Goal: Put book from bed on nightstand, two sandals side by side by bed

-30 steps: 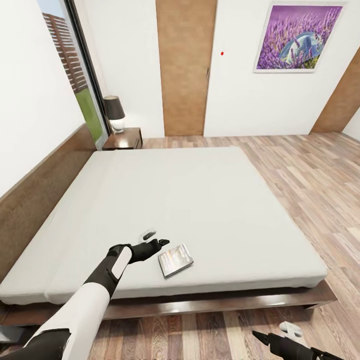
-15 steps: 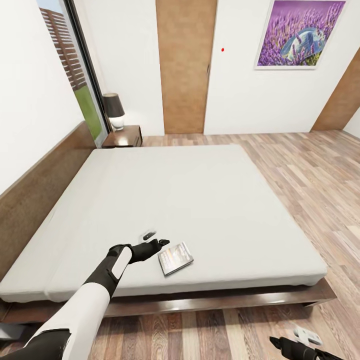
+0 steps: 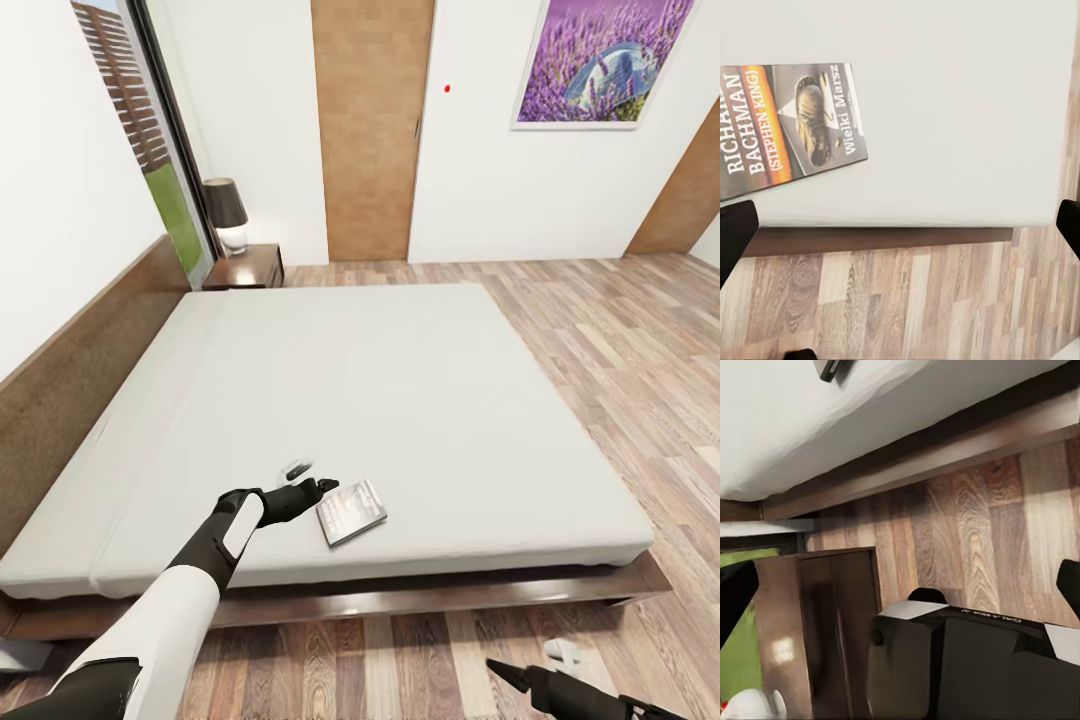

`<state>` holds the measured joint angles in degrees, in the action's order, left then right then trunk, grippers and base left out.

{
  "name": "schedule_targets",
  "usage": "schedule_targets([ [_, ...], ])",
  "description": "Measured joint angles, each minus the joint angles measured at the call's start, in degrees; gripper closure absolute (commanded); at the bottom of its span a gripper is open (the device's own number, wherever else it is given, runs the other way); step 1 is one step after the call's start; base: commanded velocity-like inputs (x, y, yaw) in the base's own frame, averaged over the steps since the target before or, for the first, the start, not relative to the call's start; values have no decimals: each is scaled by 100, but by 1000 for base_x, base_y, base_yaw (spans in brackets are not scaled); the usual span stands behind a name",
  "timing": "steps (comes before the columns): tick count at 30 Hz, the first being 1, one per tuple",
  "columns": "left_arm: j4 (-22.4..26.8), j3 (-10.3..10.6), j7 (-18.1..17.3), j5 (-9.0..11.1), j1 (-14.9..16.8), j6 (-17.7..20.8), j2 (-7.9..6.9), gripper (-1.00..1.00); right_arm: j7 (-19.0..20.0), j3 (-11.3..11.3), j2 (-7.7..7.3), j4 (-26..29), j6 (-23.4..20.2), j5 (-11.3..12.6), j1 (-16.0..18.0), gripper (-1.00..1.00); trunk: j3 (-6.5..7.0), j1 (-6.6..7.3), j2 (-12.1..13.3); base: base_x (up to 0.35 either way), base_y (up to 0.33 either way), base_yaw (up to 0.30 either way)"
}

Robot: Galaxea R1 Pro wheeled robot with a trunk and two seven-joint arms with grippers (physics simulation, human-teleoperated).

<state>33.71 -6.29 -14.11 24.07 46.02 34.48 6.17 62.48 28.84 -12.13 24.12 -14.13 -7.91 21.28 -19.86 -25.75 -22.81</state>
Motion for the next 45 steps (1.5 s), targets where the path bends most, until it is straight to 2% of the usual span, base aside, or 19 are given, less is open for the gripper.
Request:
schedule_targets([
  [5, 0, 2, 0, 1, -1, 0, 0, -100, 226, -5, 4, -2, 9, -1, -2, -100, -44, 0, 0, 0, 0, 0],
  [19, 0, 2, 0, 1, 1, 0, 0, -100, 217, -7, 4, -10, 13, 9, -2, -100, -157, 0, 0, 0, 0, 0],
  [36, 16, -12, 0, 2, -1, 0, -8, -100, 200, -6, 4, -9, 13, 16, -4, -100, -170, 2, -1, 36, -39, 0],
  [45, 18, -14, 0, 1, 0, 0, -9, -100, 200, -6, 4, -19, 194, 23, -5, -100, -170, 1, -1, 34, -33, 0],
])
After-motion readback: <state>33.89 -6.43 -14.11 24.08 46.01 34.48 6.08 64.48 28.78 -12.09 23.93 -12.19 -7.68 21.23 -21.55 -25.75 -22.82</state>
